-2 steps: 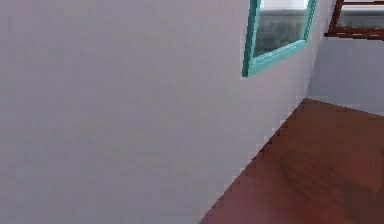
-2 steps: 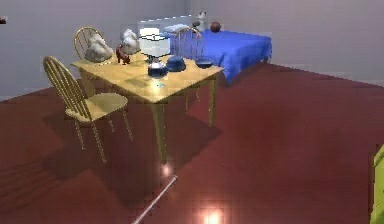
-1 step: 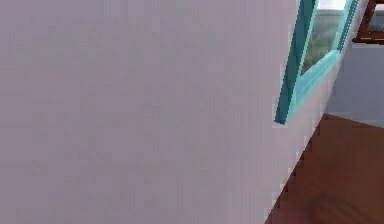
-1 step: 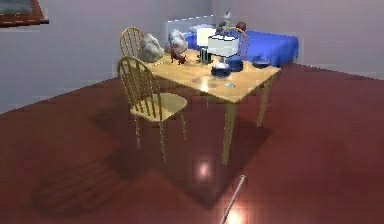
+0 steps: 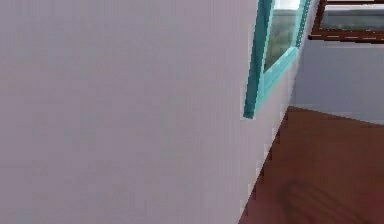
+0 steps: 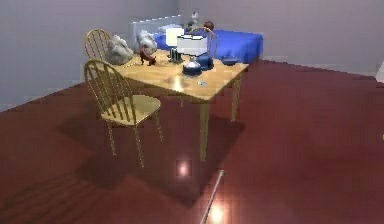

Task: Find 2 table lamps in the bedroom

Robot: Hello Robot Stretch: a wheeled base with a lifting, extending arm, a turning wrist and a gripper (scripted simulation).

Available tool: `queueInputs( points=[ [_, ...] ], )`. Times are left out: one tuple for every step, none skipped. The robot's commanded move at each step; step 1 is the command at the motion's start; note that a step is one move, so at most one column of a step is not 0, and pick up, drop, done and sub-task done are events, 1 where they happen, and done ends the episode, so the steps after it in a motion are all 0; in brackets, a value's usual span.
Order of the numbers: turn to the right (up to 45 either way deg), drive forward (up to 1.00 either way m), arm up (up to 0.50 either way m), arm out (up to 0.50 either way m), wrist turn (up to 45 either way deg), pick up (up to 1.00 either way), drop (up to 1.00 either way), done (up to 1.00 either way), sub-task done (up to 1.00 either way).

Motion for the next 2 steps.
queueInputs(
  points=[
    [0.0,0.10,0.00,0.00,0.0,0.00,0.00,0.00,0.00],
    [27.0,0.00,0.00,0.00,0.0,0.00,0.00,0.00,0.00]
  ],
)
